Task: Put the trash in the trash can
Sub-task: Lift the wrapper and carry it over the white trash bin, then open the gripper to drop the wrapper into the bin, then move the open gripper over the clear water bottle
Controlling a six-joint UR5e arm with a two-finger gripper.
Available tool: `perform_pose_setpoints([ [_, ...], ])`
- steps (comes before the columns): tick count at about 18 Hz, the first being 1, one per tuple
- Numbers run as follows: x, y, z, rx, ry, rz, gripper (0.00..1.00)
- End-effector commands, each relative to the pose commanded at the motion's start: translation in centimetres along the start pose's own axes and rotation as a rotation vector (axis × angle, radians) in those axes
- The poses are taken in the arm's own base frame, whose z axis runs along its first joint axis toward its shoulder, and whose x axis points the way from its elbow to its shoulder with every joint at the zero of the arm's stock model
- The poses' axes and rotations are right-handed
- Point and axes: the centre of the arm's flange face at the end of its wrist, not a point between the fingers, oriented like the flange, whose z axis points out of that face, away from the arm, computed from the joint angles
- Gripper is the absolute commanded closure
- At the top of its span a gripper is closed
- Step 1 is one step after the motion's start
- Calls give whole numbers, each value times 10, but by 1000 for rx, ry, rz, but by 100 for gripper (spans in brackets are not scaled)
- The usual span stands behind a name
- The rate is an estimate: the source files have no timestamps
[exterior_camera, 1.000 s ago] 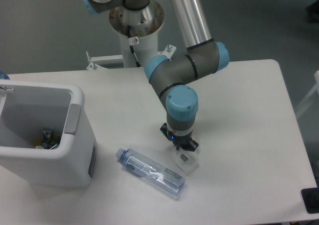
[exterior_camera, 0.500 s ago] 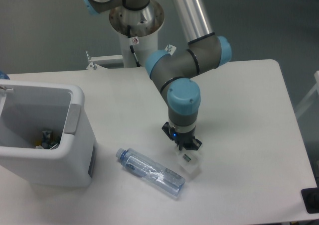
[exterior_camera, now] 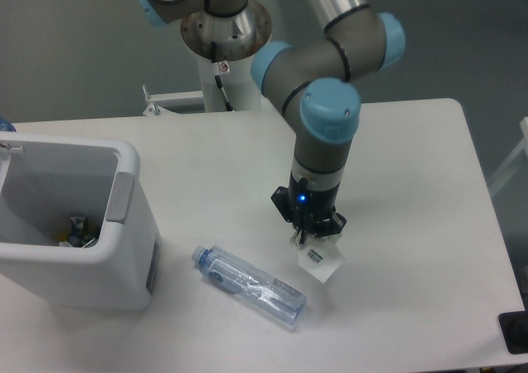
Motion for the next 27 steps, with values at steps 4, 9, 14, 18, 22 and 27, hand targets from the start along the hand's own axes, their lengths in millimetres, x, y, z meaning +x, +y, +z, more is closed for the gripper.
perform_pose_setpoints([
  [4,55,-45,-59,208,77,-62,100],
  [9,141,-84,-129,381,160,-46,100],
  [14,219,-111,-138,388,222,26,94],
  [18,249,-120,-130,377,254,74,0],
  [22,254,-120,-134,380,249,82,0],
  [27,224,-118,-129,374,212,50,0],
])
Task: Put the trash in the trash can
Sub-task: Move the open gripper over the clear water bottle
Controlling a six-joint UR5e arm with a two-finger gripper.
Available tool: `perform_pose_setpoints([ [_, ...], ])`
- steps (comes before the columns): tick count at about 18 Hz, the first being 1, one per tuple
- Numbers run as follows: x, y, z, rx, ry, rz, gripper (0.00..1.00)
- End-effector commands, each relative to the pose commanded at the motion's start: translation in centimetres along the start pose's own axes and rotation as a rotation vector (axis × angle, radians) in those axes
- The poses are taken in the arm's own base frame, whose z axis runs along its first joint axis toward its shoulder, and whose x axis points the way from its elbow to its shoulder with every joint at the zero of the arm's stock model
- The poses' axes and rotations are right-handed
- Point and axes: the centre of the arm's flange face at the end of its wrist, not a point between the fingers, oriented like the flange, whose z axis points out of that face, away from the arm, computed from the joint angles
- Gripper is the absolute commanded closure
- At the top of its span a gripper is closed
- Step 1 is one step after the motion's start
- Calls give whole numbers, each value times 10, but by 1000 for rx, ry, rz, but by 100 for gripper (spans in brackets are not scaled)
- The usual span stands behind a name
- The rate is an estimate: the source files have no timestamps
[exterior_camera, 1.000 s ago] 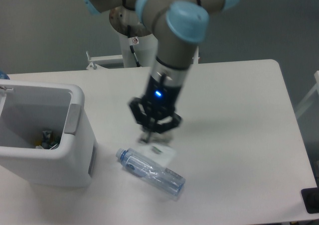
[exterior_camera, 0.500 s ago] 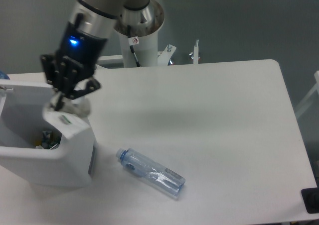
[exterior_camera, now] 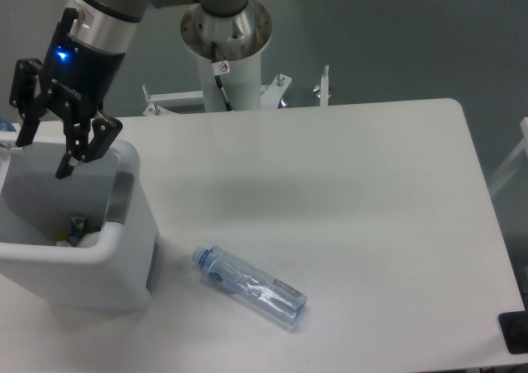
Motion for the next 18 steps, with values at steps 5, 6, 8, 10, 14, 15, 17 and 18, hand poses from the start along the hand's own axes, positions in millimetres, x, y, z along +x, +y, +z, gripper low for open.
perform_pose_setpoints([
  [5,-149,58,-4,-39,-135,-186,0],
  [6,-172,69,-3,-49,-147,-218,0],
  [8,-214,94,11,-82,-155,-279,0],
  [10,-245,120,36,-142,-159,-332,0],
  [14,-270,141,61,-229,-210,-440,0],
  [15,-274,140,61,-232,-228,-482,0],
  [17,-281,144,65,-247,-252,-537,0],
  [18,-284,148,69,-263,-262,-553,0],
])
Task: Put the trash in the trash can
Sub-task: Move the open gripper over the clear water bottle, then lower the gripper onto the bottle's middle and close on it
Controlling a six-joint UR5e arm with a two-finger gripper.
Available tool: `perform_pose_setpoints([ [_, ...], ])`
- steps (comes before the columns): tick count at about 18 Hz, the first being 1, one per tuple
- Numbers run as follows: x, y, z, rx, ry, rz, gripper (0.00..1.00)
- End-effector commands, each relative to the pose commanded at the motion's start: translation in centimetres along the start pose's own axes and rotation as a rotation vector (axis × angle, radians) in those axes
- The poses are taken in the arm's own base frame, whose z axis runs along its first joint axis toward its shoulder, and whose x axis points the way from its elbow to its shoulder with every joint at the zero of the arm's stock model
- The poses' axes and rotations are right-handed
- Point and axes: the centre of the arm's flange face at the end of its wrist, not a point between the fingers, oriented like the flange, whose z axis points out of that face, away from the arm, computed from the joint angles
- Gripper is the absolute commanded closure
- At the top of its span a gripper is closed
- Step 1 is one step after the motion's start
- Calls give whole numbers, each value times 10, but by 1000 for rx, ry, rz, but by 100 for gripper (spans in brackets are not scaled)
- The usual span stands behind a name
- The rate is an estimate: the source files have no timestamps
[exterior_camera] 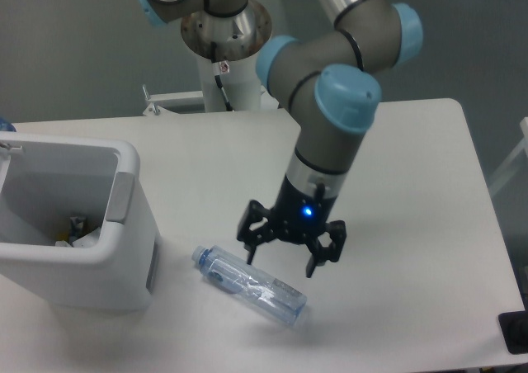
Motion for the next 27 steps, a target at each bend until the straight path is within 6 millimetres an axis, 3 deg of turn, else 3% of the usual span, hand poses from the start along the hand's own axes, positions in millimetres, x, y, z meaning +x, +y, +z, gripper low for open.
perform_pose_setpoints([
  [9,-10,8,45,-95,-95,-237,0],
  [14,-6,6,75,-133,-111,-276,0],
  [27,-2,7,93,-159,-122,-287,0],
])
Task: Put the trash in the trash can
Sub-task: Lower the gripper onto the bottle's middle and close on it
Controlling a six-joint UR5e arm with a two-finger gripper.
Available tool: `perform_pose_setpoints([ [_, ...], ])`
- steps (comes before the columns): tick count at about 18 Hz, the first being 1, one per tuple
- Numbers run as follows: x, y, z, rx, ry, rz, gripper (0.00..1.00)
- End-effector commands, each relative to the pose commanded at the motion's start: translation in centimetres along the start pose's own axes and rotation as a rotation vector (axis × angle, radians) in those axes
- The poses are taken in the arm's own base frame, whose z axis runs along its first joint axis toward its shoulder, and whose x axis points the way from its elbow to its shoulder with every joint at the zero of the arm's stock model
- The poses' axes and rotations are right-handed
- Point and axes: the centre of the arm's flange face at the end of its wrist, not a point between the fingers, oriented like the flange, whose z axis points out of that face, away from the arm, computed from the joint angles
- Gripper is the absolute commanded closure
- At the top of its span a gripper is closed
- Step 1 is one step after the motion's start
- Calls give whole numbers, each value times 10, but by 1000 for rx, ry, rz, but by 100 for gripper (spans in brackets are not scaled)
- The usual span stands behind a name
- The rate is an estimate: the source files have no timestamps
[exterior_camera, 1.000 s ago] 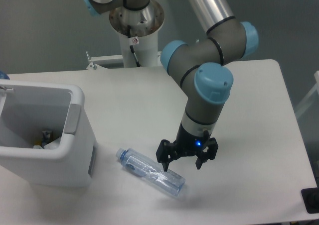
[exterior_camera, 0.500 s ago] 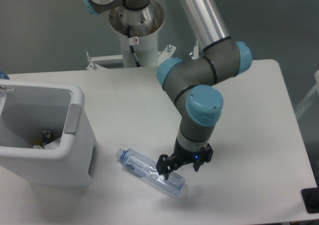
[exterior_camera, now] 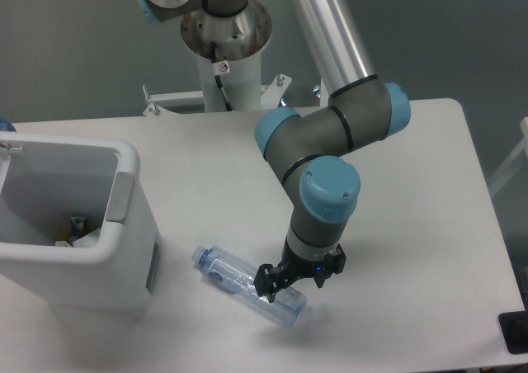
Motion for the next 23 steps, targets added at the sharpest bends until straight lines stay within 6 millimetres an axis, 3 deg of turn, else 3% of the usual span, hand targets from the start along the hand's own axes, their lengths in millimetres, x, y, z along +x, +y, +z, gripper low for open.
perform_pose_setpoints([
  [12,11,4,9,-33,3,-67,0],
  [18,26,6,44,-72,-74,-144,0],
  [23,24,5,51,-82,-77,-170,0],
])
